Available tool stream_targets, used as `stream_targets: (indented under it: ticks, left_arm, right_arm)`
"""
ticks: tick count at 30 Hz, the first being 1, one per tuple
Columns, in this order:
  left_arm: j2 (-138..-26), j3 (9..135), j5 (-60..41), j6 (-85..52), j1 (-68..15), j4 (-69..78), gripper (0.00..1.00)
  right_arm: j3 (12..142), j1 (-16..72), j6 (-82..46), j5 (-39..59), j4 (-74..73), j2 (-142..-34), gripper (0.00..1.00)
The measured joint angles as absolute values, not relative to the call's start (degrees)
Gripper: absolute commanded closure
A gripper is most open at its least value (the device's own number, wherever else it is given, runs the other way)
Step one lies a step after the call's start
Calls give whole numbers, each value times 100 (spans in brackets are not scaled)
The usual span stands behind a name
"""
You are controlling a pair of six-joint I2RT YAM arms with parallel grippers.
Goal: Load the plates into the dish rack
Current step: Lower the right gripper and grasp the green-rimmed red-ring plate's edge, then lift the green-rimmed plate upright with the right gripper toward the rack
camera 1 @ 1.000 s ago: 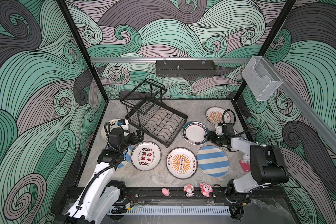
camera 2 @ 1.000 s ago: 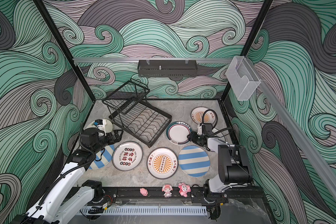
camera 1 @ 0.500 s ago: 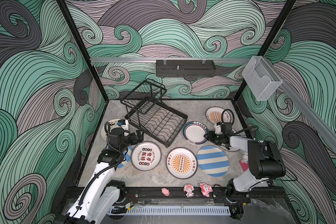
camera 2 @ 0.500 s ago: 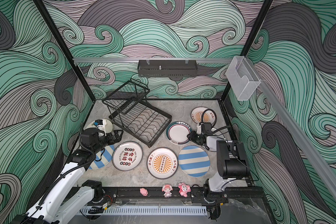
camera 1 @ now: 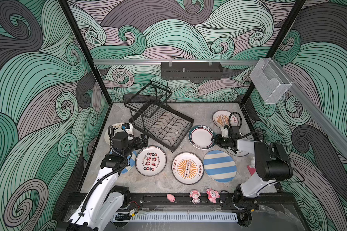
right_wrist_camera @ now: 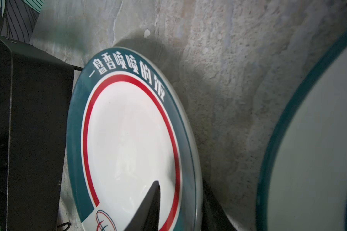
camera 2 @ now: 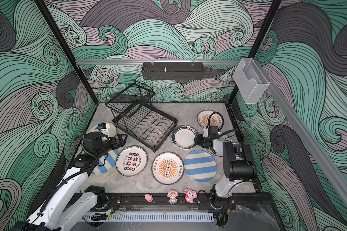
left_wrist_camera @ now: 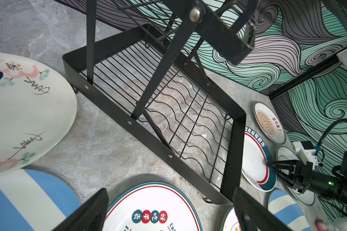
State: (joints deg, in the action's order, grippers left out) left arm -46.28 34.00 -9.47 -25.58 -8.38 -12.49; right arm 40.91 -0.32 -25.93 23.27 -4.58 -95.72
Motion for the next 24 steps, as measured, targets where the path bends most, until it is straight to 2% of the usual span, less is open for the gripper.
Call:
stream_targets:
  ticks: [11,15,18,24]
  left_arm:
    - [-4628,3345,-967,-2556,-838,-1234,1]
    - [-4628,3345,-972,-2556,-838,-1238,1]
    - [-4630,3371,-1063,-2547,-838,-1295,1]
    - [-4727,4204,-1404,-2165,-838,-2005,1]
  right_arm:
    - [4104,-132,-2692,2449,-543,-9684,82]
    - [4106,-207,-2801,2582,-550,-9673,93]
    - [4174,-270,-2853,2749,-574,-9570,96]
    - [4209,-307,-2805,2781,-475,-9371,100]
